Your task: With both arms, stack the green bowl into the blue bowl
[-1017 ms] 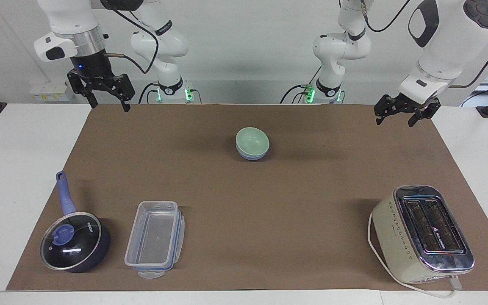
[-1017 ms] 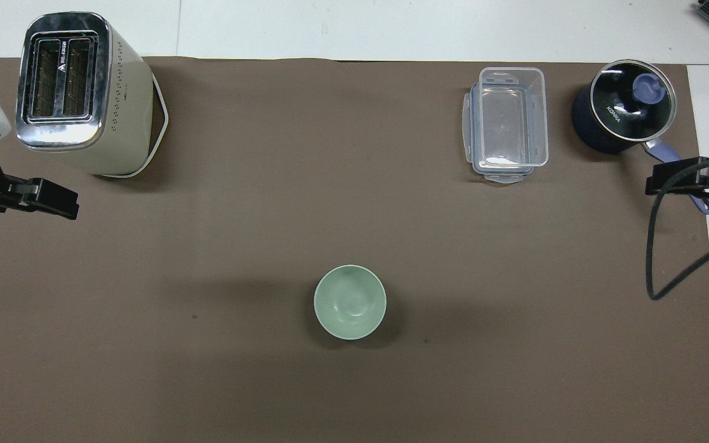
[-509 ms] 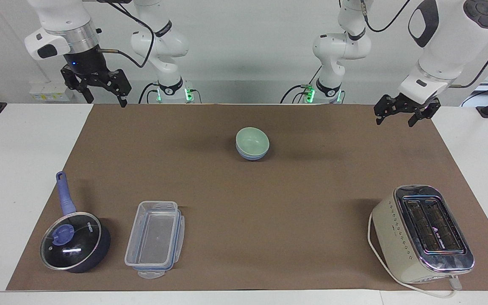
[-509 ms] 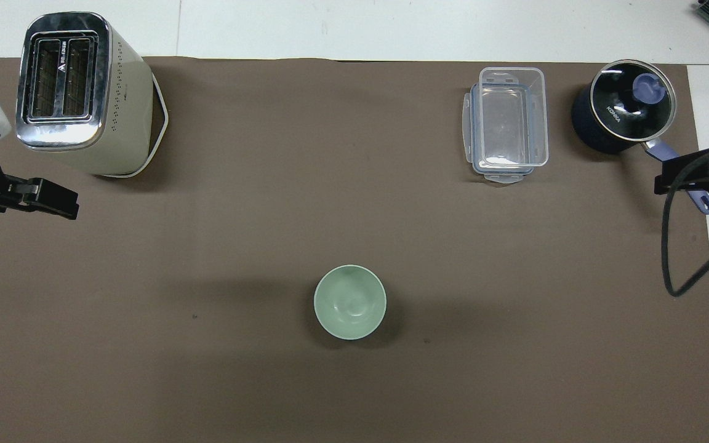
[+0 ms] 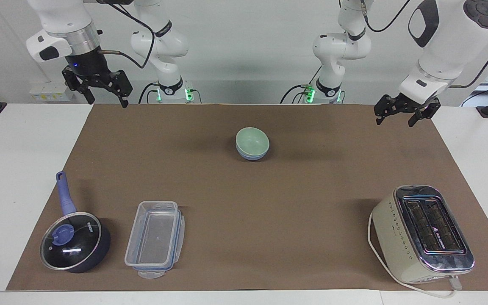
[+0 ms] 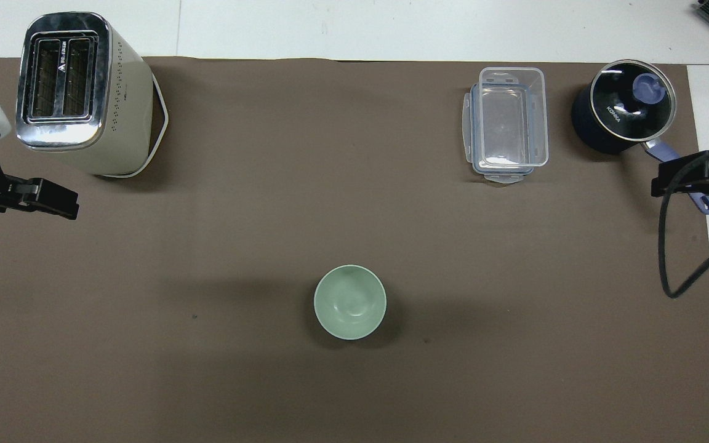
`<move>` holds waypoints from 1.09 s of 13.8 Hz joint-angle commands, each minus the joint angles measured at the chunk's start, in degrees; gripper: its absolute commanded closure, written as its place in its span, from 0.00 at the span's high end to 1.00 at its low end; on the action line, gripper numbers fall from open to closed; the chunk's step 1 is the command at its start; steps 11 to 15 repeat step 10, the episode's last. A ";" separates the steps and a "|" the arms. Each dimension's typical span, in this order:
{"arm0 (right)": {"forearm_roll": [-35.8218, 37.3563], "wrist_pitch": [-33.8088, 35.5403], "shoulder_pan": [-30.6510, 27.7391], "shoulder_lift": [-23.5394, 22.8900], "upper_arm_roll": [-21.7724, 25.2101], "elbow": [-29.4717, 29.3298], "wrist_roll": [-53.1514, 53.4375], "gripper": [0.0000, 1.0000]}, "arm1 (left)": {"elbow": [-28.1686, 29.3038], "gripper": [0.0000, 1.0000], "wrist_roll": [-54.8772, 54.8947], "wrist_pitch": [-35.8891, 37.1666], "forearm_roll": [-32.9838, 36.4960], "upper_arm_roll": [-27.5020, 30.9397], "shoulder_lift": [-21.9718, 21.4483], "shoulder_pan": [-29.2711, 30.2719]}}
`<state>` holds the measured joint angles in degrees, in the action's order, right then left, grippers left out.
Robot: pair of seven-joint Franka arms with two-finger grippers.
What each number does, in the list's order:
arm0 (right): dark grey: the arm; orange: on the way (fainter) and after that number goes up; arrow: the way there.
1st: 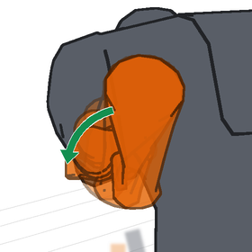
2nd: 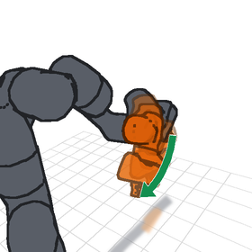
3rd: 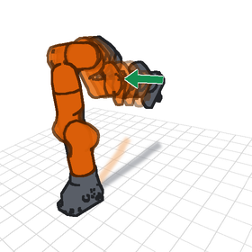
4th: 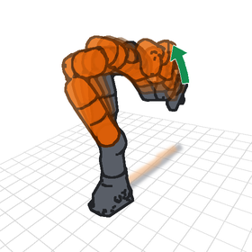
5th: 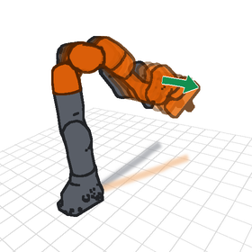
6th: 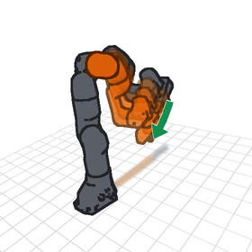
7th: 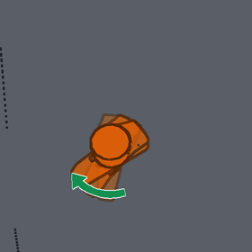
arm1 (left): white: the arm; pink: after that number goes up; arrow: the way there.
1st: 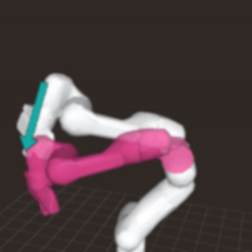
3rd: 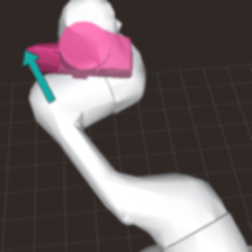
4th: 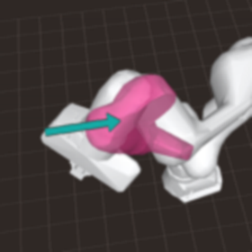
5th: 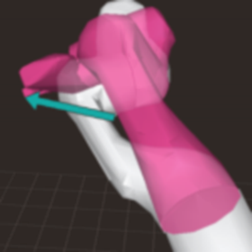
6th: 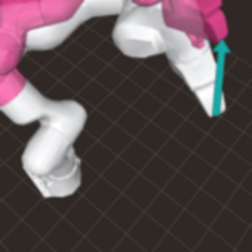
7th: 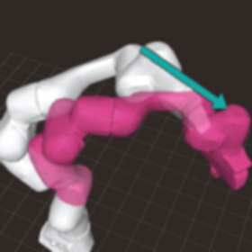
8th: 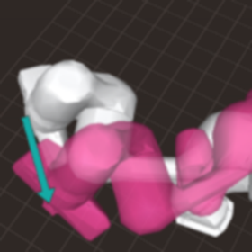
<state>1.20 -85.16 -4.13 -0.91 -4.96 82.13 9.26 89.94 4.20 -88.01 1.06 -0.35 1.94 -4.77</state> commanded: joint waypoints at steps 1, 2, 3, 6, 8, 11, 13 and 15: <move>-0.05 0.52 -0.62 0.03 -0.49 0.40 -1.00 1.00 | -0.38 1.00 0.81 1.00 0.61 -0.53 -0.35 0.82; -0.05 0.52 -0.62 0.03 -0.40 0.40 -1.18 1.00 | -0.29 1.00 0.81 1.00 0.61 -0.53 -0.35 0.82; 0.03 0.52 -0.62 0.03 -0.40 0.31 -1.35 1.00 | -0.29 1.00 0.81 1.00 0.61 -0.53 -0.27 0.82; -0.05 0.43 -0.62 0.03 -0.49 0.31 -1.44 1.00 | -0.38 1.00 0.81 1.00 0.61 -0.53 -0.35 0.82; -0.05 0.52 -0.62 0.03 -0.49 0.31 -1.44 1.00 | -0.29 1.00 0.81 1.00 0.61 -0.53 -0.27 0.82; -0.05 0.52 -0.62 0.03 -0.49 0.31 -1.44 1.00 | -0.38 1.00 0.81 1.00 0.61 -0.53 -0.27 0.82; -0.05 0.52 -0.62 0.03 -0.49 0.31 -1.44 1.00 | -0.38 1.00 0.81 1.00 0.61 -0.53 -0.27 0.82; -0.05 0.52 -0.62 0.03 -0.49 0.31 -1.44 1.00 | -0.38 1.00 0.81 1.00 0.61 -0.53 -0.27 0.82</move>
